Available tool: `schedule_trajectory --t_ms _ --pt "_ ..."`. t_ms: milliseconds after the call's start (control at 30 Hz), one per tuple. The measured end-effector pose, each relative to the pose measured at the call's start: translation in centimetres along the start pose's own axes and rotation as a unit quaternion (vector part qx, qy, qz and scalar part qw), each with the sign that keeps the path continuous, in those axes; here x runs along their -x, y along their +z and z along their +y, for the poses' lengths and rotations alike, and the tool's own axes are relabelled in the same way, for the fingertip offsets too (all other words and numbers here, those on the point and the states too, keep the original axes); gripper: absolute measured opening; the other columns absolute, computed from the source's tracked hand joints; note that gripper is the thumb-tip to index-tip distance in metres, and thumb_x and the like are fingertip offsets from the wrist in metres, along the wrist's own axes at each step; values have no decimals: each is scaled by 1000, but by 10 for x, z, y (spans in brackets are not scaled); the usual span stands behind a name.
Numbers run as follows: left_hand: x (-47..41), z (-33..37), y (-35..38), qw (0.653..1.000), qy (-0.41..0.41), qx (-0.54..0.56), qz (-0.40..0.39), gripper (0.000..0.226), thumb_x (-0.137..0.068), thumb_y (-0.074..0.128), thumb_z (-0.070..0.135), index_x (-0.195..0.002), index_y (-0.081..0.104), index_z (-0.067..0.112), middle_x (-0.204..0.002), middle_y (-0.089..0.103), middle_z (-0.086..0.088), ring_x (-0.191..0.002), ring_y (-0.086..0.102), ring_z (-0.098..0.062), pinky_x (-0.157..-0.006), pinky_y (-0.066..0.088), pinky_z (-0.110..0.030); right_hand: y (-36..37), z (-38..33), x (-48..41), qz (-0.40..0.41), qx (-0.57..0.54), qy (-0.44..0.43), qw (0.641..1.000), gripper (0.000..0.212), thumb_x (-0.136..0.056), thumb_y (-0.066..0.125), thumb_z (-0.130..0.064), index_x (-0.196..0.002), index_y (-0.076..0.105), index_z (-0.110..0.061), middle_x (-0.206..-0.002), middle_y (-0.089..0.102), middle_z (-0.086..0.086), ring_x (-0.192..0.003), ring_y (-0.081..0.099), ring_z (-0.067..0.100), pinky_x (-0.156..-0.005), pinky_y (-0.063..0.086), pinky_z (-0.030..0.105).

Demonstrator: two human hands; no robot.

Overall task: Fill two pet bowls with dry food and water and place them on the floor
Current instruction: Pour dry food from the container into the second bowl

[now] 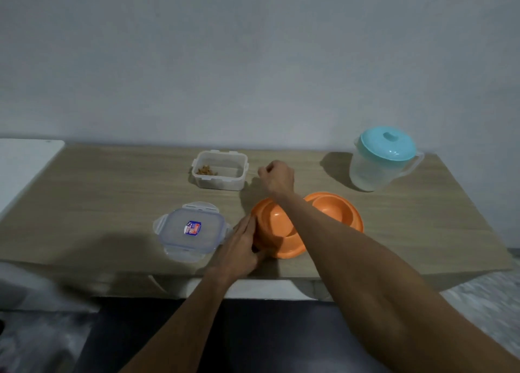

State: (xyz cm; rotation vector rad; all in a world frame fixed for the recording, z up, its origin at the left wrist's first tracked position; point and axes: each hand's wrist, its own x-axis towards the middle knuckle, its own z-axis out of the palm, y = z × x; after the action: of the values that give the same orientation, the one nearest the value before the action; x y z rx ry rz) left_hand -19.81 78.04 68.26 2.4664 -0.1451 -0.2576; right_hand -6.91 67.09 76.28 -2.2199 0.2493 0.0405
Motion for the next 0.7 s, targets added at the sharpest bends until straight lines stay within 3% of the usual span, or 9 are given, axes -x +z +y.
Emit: schedule_trajectory --t_ms 167,300,433,500,600,700 --pt "-11 -10 3 1000 0 -16 -5 100 -72 54 72 -153 6 38 -141 51 -3 -119 58 -25 -94 51 -50 43 -18 -17 -50 -13 57 997 46 -91 62 -37 -111 66 4 -118 67 23 -114 60 37 -86 49 37" --pt "-10 -9 5 1000 7 -3 -22 103 -70 46 71 -155 5 29 -149 44 -8 -118 59 -31 -91 52 -50 63 -24 -21 -51 -70 116 989 46 -90 65 -32 -122 63 1 -126 64 20 -115 61 37 -94 53 41" --pt "-15 -10 8 1000 19 -5 -22 108 -63 29 72 -154 18 14 -151 39 -9 -120 56 -32 -93 51 -47 77 -25 -25 -51 -108 158 980 42 -86 70 -25 -118 64 2 -121 65 20 -107 65 38 -87 58 47" --pt "-14 -10 8 1000 20 -2 -21 104 -66 30 72 -152 24 14 -152 36 -9 -123 54 -32 -96 50 -48 78 -27 -24 -56 -140 173 973 40 -85 70 -21 -116 65 2 -120 65 20 -104 66 38 -83 60 48" --pt "-10 -10 8 1000 8 15 -10 95 -75 46 64 -154 21 18 -158 29 -4 -134 46 -31 -104 44 -51 75 -32 -20 -71 -174 176 966 40 -85 68 -20 -116 65 5 -119 64 20 -102 67 38 -78 61 49" --pt "-9 -8 5 1000 3 3 -25 99 -73 49 69 -154 9 28 -154 36 -3 -127 53 -31 -96 50 -54 61 -36 -15 -79 -239 178 951 40 -89 65 -17 -121 61 6 -119 60 16 -102 66 37 -72 61 50"
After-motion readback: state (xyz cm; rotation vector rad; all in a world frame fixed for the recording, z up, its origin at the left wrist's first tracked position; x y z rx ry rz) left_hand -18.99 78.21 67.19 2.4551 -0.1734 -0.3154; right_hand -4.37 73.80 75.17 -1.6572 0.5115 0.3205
